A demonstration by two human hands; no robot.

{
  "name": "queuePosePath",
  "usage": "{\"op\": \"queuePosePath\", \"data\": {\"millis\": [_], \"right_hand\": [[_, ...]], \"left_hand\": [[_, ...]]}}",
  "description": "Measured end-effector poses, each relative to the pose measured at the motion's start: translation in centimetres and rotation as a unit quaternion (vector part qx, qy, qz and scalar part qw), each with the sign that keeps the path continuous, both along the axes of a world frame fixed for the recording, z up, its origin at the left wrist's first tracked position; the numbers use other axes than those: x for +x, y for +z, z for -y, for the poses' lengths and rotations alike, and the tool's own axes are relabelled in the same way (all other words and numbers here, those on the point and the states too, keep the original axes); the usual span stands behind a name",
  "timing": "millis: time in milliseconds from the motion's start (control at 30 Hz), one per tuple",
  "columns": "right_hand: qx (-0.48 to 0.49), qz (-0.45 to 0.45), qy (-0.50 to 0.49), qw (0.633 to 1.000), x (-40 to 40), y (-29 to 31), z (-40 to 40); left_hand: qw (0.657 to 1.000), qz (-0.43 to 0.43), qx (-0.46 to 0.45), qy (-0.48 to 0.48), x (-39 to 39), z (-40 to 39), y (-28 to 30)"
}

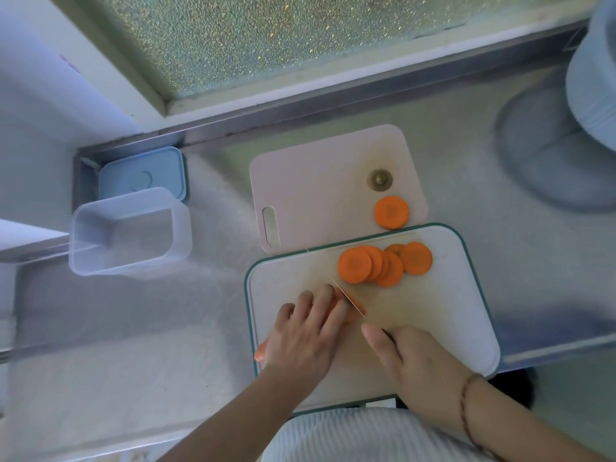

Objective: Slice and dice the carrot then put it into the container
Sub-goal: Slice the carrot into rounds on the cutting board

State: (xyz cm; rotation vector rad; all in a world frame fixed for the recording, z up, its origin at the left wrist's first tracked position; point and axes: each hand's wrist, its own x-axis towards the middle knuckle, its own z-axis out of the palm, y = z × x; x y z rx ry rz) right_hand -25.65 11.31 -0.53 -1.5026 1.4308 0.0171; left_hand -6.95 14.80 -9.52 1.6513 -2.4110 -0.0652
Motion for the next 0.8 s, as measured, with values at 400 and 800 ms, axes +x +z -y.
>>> {"op": "queuePosePath", "data": {"millis": [400, 800], "right_hand": [[0.019, -0.055, -0.015, 0.998, -4.4, 0.4, -3.7], [0.016, 0.041, -0.039, 0.998, -2.1, -1.3, -0.2]], "left_hand": [[0.999, -0.025, 0.019, 0.013, -0.1, 0.2, 0.1], [0.999, -0.044, 0.023, 0.024, 0.3, 0.6, 0.6]]}}
